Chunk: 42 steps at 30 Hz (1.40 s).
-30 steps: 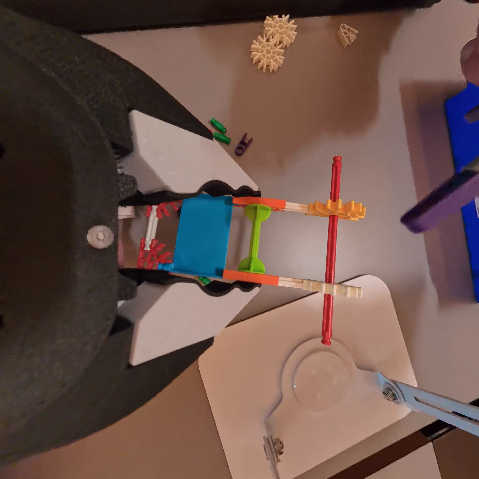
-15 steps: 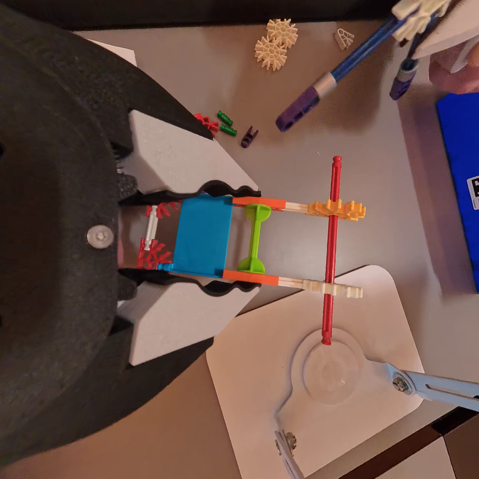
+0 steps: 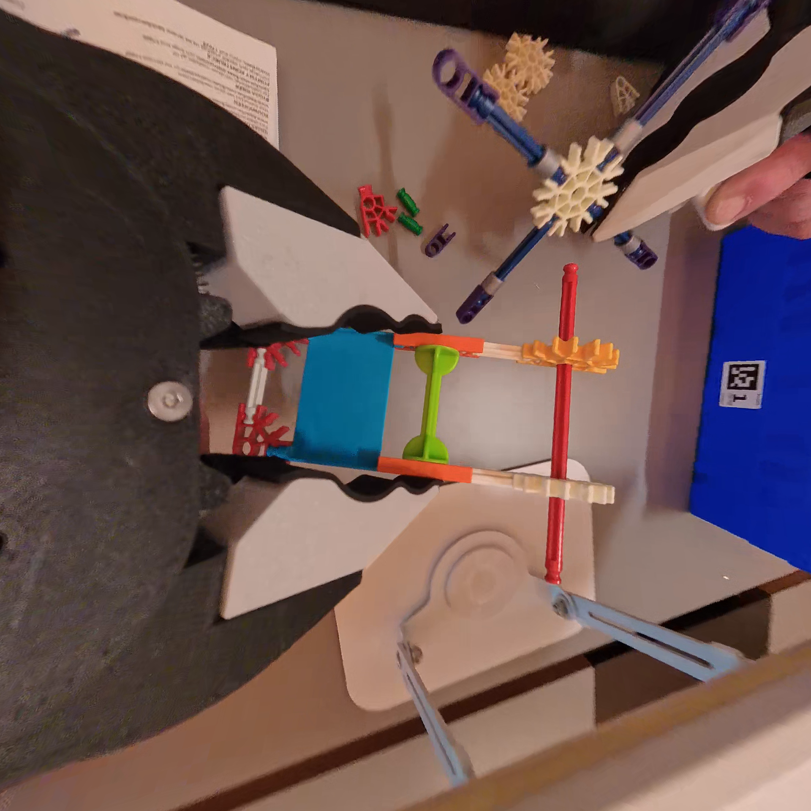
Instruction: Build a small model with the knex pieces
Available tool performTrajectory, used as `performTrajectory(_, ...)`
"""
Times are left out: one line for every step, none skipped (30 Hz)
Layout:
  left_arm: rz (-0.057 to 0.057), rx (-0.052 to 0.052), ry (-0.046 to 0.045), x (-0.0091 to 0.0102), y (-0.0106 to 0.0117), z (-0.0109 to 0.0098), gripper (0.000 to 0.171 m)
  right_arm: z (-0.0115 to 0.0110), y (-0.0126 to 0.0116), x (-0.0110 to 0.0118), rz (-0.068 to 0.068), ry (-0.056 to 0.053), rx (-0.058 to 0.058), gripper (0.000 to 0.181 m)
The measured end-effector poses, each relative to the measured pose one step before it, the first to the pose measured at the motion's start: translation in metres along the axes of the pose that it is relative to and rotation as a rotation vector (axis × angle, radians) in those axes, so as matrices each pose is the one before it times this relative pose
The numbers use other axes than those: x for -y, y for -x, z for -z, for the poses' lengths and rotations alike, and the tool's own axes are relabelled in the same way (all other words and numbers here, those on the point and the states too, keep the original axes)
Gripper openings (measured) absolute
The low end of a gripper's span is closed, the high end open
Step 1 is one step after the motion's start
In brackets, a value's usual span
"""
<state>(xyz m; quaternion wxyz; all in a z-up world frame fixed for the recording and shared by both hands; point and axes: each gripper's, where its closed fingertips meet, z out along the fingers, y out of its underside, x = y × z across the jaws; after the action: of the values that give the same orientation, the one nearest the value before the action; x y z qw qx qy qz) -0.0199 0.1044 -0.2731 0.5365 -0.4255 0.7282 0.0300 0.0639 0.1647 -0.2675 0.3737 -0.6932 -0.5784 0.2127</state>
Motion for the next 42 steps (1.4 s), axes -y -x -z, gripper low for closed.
performTrajectory(-0.0364,0.0235,0.00277,0.00155,0.00120,-0.00092,0.003,0.00208,0.00279,0.00409,0.0356,-0.0107,-0.0045,0.063)
performTrajectory(-0.0373,0.0222,0.01180,0.00019,0.00151,-0.00117,0.002,0.00160,0.00233,0.00325,0.0304,-0.0025,-0.0057,0.063)
performTrajectory(-0.0365,0.0292,0.01178,-0.00048,0.00288,-0.00121,0.002,0.00132,0.00056,0.00197,0.0298,0.0078,-0.0156,0.063)
performTrajectory(-0.0286,0.0234,0.01038,-0.00086,0.00219,-0.00122,0.002,0.00139,-0.00005,0.00151,0.0339,0.0092,-0.0199,0.063)
performTrajectory(-0.0206,0.0067,0.01302,-0.00188,-0.00038,-0.00161,0.002,0.00131,-0.00010,0.00088,0.0326,0.0121,-0.0190,0.063)
performTrajectory(-0.0208,0.0054,0.01086,-0.00184,-0.00082,-0.00170,0.003,0.00076,-0.00021,-0.00063,0.0279,0.0206,-0.0181,0.064)
performTrajectory(-0.0182,0.0109,0.00165,-0.00032,-0.00002,-0.00133,0.003,0.00064,-0.00005,-0.00013,0.0249,0.0155,-0.0150,0.064)
performTrajectory(-0.0083,0.0044,-0.00133,0.00055,-0.00049,-0.00109,0.003,0.00062,0.00079,0.00122,0.0212,0.0032,-0.0089,0.064)
performTrajectory(-0.0071,0.0030,0.00106,0.00045,-0.00010,-0.00076,0.003,0.00031,0.00072,0.00118,0.0187,0.0033,-0.0068,0.064)
performTrajectory(-0.0101,0.0078,0.00224,0.00027,0.00085,-0.00026,0.003,0.00022,0.00025,0.00072,0.0172,0.0056,-0.0087,0.064)
performTrajectory(-0.0034,0.0051,-0.00011,0.00044,0.00082,0.00009,0.003,0.00054,-0.00011,0.00131,0.0098,0.0017,-0.0075,0.064)
performTrajectory(0.0025,0.0031,-0.00378,0.00081,0.00075,0.00035,0.003,0.00032,-0.00012,0.00109,0.0071,0.0023,-0.0058,0.064)
performTrajectory(0.0023,0.0019,-0.00055,0.00016,0.00043,0.00022,0.003,0.00006,-0.00014,0.00008,0.0130,0.0075,-0.0079,0.064)
performTrajectory(-0.0017,0.0007,0.00491,-0.00089,0.00010,-0.00014,0.003,-0.00034,0.00003,-0.00020,0.0136,0.0096,-0.0082,0.064)
performTrajectory(-0.0026,0.0035,0.00236,-0.00062,0.00036,-0.00001,0.003,-0.00039,0.00077,0.00023,0.0100,0.0062,-0.0027,0.064)
performTrajectory(0.0071,-0.0024,-0.00109,-0.00024,-0.00021,-0.00008,0.003,-0.00038,0.00111,0.00066,0.0085,0.0024,0.0007,0.064)
performTrajectory(0.0116,-0.0043,-0.00125,-0.00029,-0.00040,-0.00025,0.003,-0.00066,0.00072,0.00026,0.0076,0.0047,-0.0019,0.064)
performTrajectory(0.0040,-0.0004,-0.00083,-0.00058,-0.00011,-0.00027,0.003,-0.00071,0.00012,-0.00009,0.0092,0.0063,-0.0053,0.064)
performTrajectory(0.0030,-0.0031,0.00239,-0.00105,-0.00045,-0.00021,0.003,-0.00063,0.00046,0.00036,0.0080,0.0031,-0.0032,0.064)
performTrajectory(0.0114,-0.0069,-0.00091,-0.00052,-0.00071,-0.00014,0.003,-0.00040,0.00038,0.00051,0.0023,0.0007,0.0001,0.063)
performTrajectory(0.0066,-0.0012,-0.00330,0.00000,-0.00015,-0.00005,0.003,-0.00001,-0.00070,0.00033,-0.0005,0.0004,-0.0038,0.063)
performTrajectory(0.0012,0.0013,-0.00024,-0.00047,0.00013,-0.00007,0.003,0.00026,-0.00113,-0.00001,-0.0012,0.0001,-0.0053,0.063)
performTrajectory(0.0021,-0.0001,0.00202,-0.00056,0.00008,-0.00037,0.003,0.00070,-0.00037,0.00037,-0.0007,-0.0022,-0.0014,0.063)
performTrajectory(0.0013,0.0004,-0.00030,-0.00005,-0.00004,-0.00025,0.003,0.00075,-0.00033,0.00067,0.0005,-0.0043,-0.0023,0.063)
performTrajectory(0.0015,-0.0010,-0.00204,0.00031,-0.00042,-0.00028,0.003,0.00072,-0.00043,0.00054,-0.0005,-0.0017,-0.0021,0.063)
performTrajectory(0.0012,-0.0033,0.00039,0.00008,-0.00075,-0.00042,0.003,0.00045,0.00059,0.00051,0.0016,0.0009,0.0019,0.063)
performTrajectory(-0.0006,-0.0019,0.00235,-0.00029,-0.00070,-0.00068,0.003,0.00009,0.00080,0.00073,0.0063,0.0010,-0.0001,0.063)
performTrajectory(0.0006,-0.0008,-0.00134,0.00030,-0.00050,-0.00044,0.003,-0.00017,0.00054,0.00075,0.0080,0.0037,-0.0028,0.063)
performTrajectory(0.0038,-0.0001,-0.00633,0.00100,-0.00019,-0.00018,0.003,-0.00045,0.00071,0.00041,0.0103,0.0068,-0.0021,0.063)
performTrajectory(0.0045,-0.0009,0.00139,-0.00033,0.00005,-0.00025,0.003,-0.00017,0.00079,0.00053,0.0106,0.0060,-0.0026,0.063)
performTrajectory(0.0010,0.0017,0.00564,-0.00113,0.00052,-0.00030,0.003,0.00012,0.00015,0.00080,0.0067,0.0036,-0.0042,0.063)
performTrajectory(0.0025,0.0059,-0.00191,-0.00032,0.00113,0.00019,0.003,0.00028,-0.00054,0.00036,0.0077,0.0053,-0.0072,0.063)
performTrajectory(0.0095,0.0005,-0.00422,0.00014,0.00067,0.00023,0.003,0.00042,-0.00079,-0.00012,0.0102,0.0074,-0.0099,0.063)
performTrajectory(0.0062,-0.0006,0.00016,-0.00045,0.00034,0.00009,0.003,0.00034,-0.00063,0.00054,0.0061,0.0039,-0.0081,0.063)
performTrajectory(-0.0015,0.0046,0.00137,-0.00052,0.00068,-0.00008,0.003,0.00037,-0.00044,0.00103,0.0038,-0.0004,-0.0059,0.063)
performTrajectory(0.0020,0.0035,-0.00313,0.00031,0.00060,0.00010,0.003,0.00035,-0.00076,0.00068,0.0073,0.0013,-0.0082,0.063)
performTrajectory(0.0071,-0.0028,-0.00376,0.00058,-0.00021,-0.00003,0.003,0.00014,-0.00075,-0.00013,0.0079,0.0065,-0.0087,0.063)
performTrajectory(-0.0005,-0.0005,0.00200,-0.00033,-0.00012,-0.00019,0.003,0.00016,-0.00019,-0.00028,0.0045,0.0070,-0.0033,0.063)
performTrajectory(-0.0051,0.0025,0.00388,-0.00073,0.00017,-0.00022,0.003,0.00038,0.00023,0.00069,0.0033,-0.0006,-0.0012,0.063)
performTrajectory(0.0025,0.0011,-0.00128,-0.00002,0.00005,-0.00014,0.003,0.00062,-0.00018,0.00118,0.0040,-0.0047,-0.0025,0.063)
performTrajectory(0.0090,-0.0023,-0.00483,0.00038,0.00001,0.00000,0.003,0.00042,0.00023,0.00027,0.0021,0.0007,0.0001,0.063)
performTrajectory(0.0043,0.0011,-0.00182,-0.00022,0.00049,0.00002,0.003,0.00031,-0.00030,-0.00050,0.0030,0.0056,-0.0029,0.063)
